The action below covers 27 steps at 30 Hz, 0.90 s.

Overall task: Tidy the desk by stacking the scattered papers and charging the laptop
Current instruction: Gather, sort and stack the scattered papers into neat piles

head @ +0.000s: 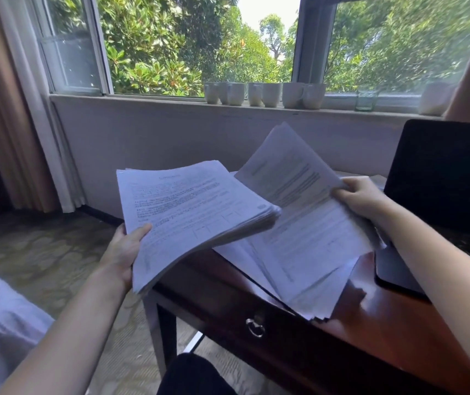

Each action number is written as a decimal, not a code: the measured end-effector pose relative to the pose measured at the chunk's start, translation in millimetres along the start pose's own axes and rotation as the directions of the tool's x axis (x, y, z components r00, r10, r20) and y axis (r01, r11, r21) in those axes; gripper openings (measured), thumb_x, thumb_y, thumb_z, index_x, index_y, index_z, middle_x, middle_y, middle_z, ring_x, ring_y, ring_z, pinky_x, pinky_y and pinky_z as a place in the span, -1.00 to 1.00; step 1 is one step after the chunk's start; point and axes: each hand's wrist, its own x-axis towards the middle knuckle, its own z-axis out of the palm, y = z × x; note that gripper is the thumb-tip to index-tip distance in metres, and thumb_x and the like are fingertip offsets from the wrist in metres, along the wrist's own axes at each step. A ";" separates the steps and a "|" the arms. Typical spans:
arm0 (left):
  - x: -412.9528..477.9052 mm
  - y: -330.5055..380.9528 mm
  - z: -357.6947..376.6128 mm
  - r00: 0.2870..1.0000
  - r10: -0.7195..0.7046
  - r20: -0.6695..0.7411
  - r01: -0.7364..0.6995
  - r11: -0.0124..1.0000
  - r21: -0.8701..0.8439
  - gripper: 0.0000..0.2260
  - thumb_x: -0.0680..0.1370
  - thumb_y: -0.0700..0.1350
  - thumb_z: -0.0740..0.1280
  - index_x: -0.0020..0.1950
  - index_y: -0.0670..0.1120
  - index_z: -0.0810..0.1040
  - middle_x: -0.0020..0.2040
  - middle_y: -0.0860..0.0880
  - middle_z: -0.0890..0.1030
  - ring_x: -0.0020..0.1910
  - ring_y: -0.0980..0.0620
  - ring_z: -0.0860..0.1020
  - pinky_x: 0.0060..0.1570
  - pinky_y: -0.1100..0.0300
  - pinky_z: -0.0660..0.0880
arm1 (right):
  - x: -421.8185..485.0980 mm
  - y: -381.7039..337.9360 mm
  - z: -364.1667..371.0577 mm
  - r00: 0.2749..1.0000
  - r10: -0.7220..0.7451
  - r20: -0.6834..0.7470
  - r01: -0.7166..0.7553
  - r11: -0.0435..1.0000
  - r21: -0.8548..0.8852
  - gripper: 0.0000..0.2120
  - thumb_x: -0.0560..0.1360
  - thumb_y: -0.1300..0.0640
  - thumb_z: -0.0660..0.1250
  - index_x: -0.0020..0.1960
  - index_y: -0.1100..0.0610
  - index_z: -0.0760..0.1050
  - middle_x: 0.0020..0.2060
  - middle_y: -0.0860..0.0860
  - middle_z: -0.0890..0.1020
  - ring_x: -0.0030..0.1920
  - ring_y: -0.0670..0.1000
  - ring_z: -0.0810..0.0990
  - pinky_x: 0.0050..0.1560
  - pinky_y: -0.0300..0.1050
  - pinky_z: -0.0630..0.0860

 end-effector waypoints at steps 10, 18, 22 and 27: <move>-3.3 -17.7 -1.1 0.999 -0.033 0.030 0.027 0.980 0.197 -0.74 0.59 -0.26 0.27 0.27 -0.20 0.34 0.11 -0.22 0.54 -0.14 -0.12 0.56 -0.26 0.03 0.48 | 9.5 9.5 7.1 0.870 0.128 -0.476 -0.053 0.985 0.167 -0.77 0.55 0.20 0.15 -0.22 0.28 0.42 -0.37 0.05 0.38 -0.27 0.02 0.32 -0.24 -0.11 0.27; -2.1 -13.0 -5.1 0.982 -0.114 0.150 0.042 0.909 0.415 -0.87 0.62 -0.29 0.18 0.10 -0.24 0.49 -0.12 -0.15 0.62 -0.25 -0.09 0.61 -0.51 0.24 0.53 | 21.0 -0.7 34.5 0.865 0.269 -0.424 -0.074 0.903 0.424 -0.74 0.54 0.16 0.14 -0.04 0.37 0.46 -0.28 0.07 0.45 -0.22 0.02 0.38 -0.23 -0.11 0.31; -1.4 -12.1 -6.6 0.974 -0.152 0.170 0.057 0.884 0.465 -0.88 0.61 -0.29 0.20 0.02 -0.22 0.53 -0.24 -0.11 0.68 -0.39 0.00 0.66 -0.49 0.23 0.54 | 14.2 -16.0 64.5 0.955 0.245 -0.168 -0.122 0.840 0.529 -0.81 0.56 0.24 0.17 -0.14 0.24 0.52 -0.31 0.04 0.53 -0.32 0.00 0.47 -0.33 -0.21 0.41; 0.8 -12.0 -6.9 0.975 -0.187 0.121 0.121 0.900 0.418 -0.71 0.64 -0.10 0.15 0.13 -0.24 0.58 -0.12 -0.18 0.69 -0.20 -0.13 0.67 -0.32 0.11 0.57 | -17.3 -41.1 106.5 0.971 0.200 0.133 -0.240 0.838 0.489 -0.75 0.59 0.29 0.15 -0.22 0.18 0.50 -0.34 0.06 0.57 -0.45 -0.06 0.55 -0.39 -0.24 0.50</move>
